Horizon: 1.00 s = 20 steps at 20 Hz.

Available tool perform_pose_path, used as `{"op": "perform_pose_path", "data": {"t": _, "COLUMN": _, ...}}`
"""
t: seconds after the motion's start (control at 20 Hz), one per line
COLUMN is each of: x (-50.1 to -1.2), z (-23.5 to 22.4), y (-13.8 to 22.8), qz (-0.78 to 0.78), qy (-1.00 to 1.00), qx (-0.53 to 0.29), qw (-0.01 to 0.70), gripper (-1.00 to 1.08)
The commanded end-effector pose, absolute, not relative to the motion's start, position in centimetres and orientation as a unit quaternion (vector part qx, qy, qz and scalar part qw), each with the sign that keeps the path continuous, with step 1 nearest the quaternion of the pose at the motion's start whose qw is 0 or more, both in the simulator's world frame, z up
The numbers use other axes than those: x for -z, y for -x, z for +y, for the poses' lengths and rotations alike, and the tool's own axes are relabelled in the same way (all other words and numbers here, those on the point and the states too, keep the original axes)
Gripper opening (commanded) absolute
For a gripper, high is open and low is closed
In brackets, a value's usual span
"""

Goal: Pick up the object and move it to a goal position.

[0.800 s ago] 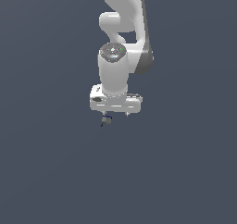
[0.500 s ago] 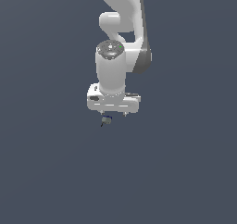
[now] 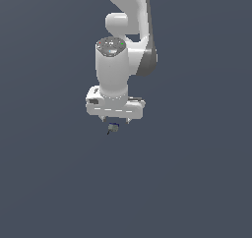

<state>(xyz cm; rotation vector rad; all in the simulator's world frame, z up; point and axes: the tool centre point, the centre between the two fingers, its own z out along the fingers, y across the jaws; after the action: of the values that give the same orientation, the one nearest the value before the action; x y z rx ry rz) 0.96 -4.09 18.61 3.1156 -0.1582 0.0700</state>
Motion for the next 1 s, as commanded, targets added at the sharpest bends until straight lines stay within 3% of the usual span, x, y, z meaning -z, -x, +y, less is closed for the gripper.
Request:
{"op": "perform_pose_path", "data": {"t": 0.0, "x": -18.3, "z": -4.2, "y": -0.9, "qz": -0.052, "qy": -0.998, "qx": -0.022, "qw": 0.010, "gripper": 1.00}}
{"op": "perform_pose_path", "data": {"t": 0.95, "x": -7.3, "z": -6.8, "y": 4.2, "qz": -0.114, "qy": -0.994, "qx": -0.002, "qw": 0.000, "gripper": 1.00}}
